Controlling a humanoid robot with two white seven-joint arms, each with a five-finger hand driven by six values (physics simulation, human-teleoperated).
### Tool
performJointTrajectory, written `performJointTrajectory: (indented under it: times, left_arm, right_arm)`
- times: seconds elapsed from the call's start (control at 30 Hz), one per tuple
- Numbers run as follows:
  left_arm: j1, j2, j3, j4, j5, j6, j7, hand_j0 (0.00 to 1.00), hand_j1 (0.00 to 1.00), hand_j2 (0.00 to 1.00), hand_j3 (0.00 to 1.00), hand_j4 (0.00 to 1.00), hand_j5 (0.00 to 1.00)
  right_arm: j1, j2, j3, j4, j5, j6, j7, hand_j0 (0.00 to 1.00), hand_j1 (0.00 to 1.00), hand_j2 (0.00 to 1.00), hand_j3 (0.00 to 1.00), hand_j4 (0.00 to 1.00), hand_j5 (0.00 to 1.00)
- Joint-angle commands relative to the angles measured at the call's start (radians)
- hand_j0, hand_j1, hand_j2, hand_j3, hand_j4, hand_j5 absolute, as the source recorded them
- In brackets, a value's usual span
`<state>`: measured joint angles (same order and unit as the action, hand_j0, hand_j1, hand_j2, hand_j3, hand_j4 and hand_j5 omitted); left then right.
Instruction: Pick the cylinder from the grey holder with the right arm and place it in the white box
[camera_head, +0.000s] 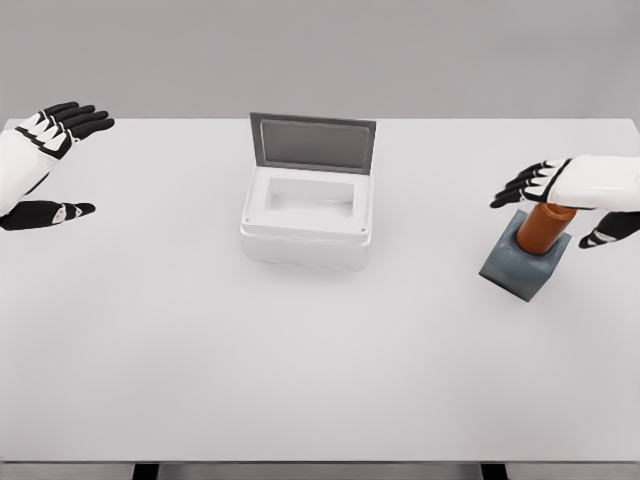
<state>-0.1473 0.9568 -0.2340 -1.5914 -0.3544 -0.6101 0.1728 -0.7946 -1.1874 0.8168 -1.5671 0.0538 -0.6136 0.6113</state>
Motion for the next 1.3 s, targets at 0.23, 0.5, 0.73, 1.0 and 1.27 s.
performJointTrajectory:
  times: [0.23,0.5,0.73,1.0,1.27]
  left_arm:
    - [-0.002,-0.004,0.005,-0.009,0.006,-0.001,0.001,1.00,1.00,1.00,1.00,1.00,1.00]
    - [-0.002,-0.006,0.004,-0.016,0.006,-0.001,0.001,1.00,1.00,1.00,1.00,1.00,1.00]
    - [-0.002,-0.006,0.004,-0.016,0.006,-0.001,0.001,1.00,1.00,1.00,1.00,1.00,1.00]
    - [0.000,-0.006,0.004,-0.016,0.006,-0.001,0.001,1.00,1.00,1.00,1.00,1.00,1.00]
    - [0.000,-0.006,0.004,-0.016,0.006,-0.001,0.001,1.00,1.00,1.00,1.00,1.00,1.00]
  right_arm:
    - [0.000,0.002,0.010,0.015,0.017,0.003,0.000,0.98,0.98,0.98,0.98,0.98,0.98]
    - [0.000,0.017,0.010,0.044,0.026,0.003,0.000,0.74,0.74,0.74,0.74,0.74,0.74]
    - [0.000,0.017,0.010,0.045,0.021,0.003,0.000,0.37,0.37,0.37,0.37,0.37,0.37]
    - [-0.002,-0.001,-0.002,0.033,0.021,0.003,0.000,0.21,0.21,0.21,0.21,0.21,0.21]
    - [-0.051,0.034,-0.007,0.029,0.017,0.003,0.000,0.21,0.21,0.21,0.21,0.21,0.21]
